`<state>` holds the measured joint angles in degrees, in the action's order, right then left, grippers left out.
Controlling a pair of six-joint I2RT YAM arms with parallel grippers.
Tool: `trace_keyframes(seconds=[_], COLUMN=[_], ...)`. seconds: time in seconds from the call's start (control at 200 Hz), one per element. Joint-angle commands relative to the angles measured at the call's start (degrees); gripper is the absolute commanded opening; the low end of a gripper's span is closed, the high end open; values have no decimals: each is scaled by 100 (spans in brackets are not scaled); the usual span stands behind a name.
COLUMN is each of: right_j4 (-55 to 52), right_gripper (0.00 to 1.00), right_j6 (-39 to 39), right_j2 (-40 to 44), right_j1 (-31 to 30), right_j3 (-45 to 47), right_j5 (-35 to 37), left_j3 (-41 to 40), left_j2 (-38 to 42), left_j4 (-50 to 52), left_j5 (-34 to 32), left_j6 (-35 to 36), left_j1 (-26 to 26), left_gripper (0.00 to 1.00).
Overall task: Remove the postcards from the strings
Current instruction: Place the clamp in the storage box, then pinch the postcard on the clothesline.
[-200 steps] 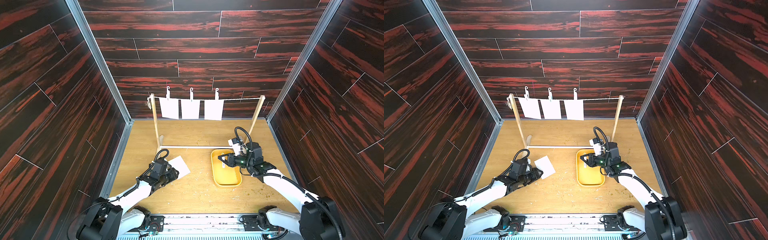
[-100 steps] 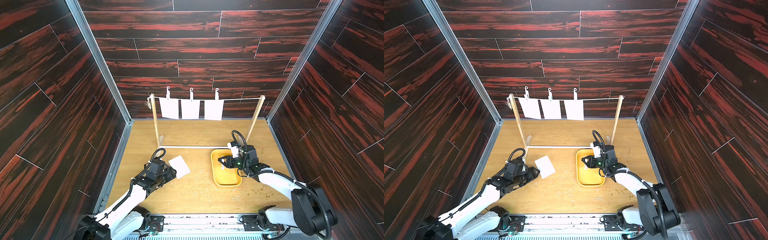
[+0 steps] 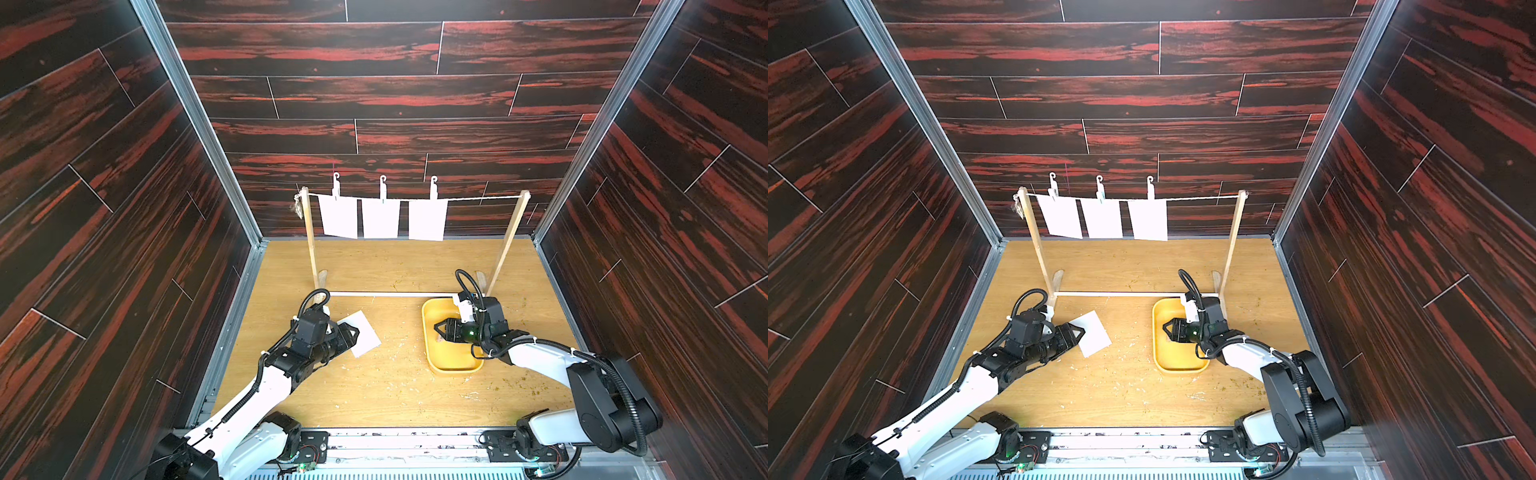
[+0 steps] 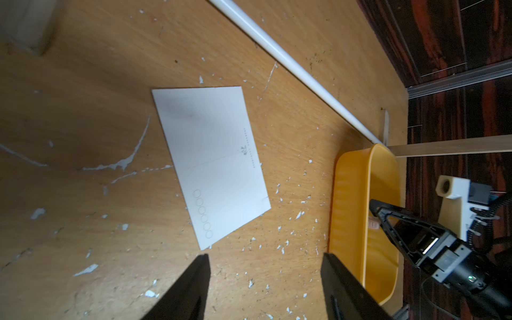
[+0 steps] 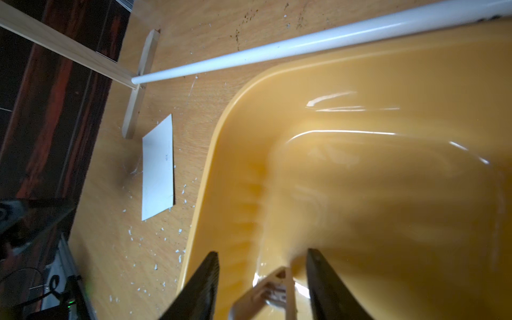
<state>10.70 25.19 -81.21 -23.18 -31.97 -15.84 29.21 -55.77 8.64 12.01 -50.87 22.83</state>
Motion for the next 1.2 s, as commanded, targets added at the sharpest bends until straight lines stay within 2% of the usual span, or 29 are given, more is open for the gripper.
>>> trace_keyframes(seconds=[0.0, 0.235, 0.641, 0.887, 1.192], right_j4=[-354, -1172, -2108, -2553, -2379], right_gripper=[97, 99, 94, 94, 94], right_j6=[-104, -235, -249, -304, -137], right_j2=[382, 1331, 2627, 3007, 3199], right_j1=[-37, -38, -38, -38, -44], right_j3=[-99, -457, -1364, -1899, -2151], right_j5=[188, 231, -301, -638, -1087], left_j3=[168, 384, 1805, 2853, 3505], left_j2=[27, -121, -1242, -2231, -3058], left_j4=[-443, -1162, -2345, -3021, -3992], left_j5=[143, 90, -183, 3, -315], left_j6=[-42, 87, 808, 972, 1221], left_j1=[35, 253, 880, 923, 951], left_gripper=[69, 76, 83, 84, 84])
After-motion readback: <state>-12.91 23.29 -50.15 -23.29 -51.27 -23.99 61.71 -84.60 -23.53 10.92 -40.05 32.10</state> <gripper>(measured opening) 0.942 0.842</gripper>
